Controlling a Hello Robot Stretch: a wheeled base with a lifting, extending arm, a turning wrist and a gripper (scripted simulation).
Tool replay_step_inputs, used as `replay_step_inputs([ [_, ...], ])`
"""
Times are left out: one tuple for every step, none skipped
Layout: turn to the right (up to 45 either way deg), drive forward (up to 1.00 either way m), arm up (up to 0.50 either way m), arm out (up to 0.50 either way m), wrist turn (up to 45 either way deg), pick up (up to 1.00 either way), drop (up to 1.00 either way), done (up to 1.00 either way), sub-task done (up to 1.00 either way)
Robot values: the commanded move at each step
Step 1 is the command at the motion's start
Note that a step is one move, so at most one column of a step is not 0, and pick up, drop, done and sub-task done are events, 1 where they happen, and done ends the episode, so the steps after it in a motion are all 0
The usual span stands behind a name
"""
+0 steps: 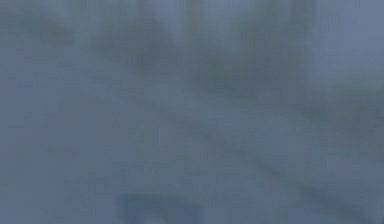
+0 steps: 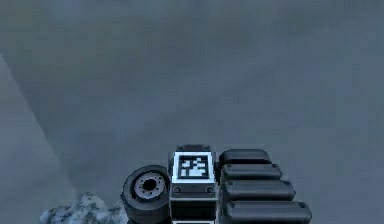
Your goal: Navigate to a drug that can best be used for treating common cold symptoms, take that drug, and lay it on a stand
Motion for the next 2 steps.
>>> replay_step_inputs([
  [-45.0,0.00,0.00,0.00,0.0,0.00,0.00,0.00,0.00],
  [45.0,0.00,0.00,0.00,0.0,0.00,0.00,0.00,0.00],
])
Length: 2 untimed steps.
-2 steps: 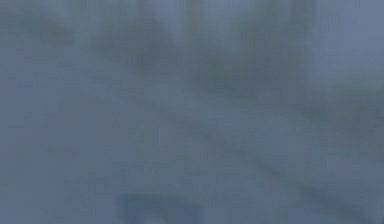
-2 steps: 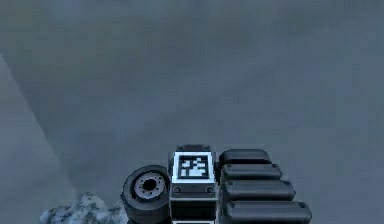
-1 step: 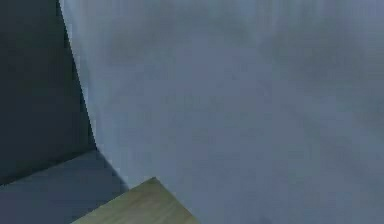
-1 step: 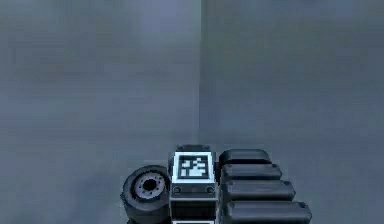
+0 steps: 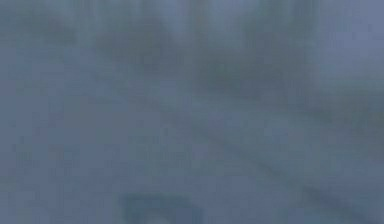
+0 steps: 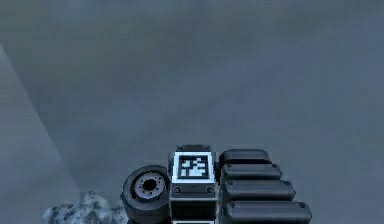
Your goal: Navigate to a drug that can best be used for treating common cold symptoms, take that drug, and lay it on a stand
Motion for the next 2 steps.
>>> replay_step_inputs([
  [45.0,0.00,0.00,0.00,0.0,0.00,0.00,0.00,0.00],
  [15.0,0.00,0.00,0.00,0.0,0.00,0.00,0.00,0.00],
])
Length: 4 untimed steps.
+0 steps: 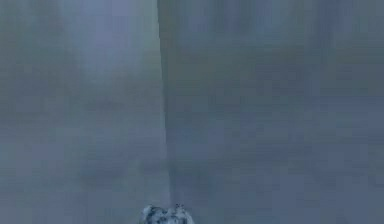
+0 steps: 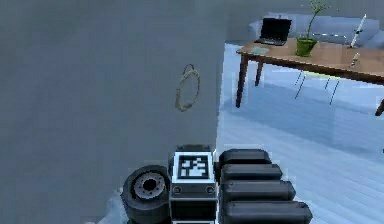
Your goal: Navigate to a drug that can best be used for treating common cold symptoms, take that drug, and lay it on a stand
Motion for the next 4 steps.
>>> replay_step_inputs([
  [-45.0,0.00,0.00,0.00,0.0,0.00,0.00,0.00,0.00],
  [-45.0,0.00,0.00,0.00,0.0,0.00,0.00,0.00,0.00],
  [-33.0,0.00,0.00,0.00,0.0,0.00,0.00,0.00,0.00],
  [42.0,0.00,0.00,0.00,0.0,0.00,0.00,0.00,0.00],
])
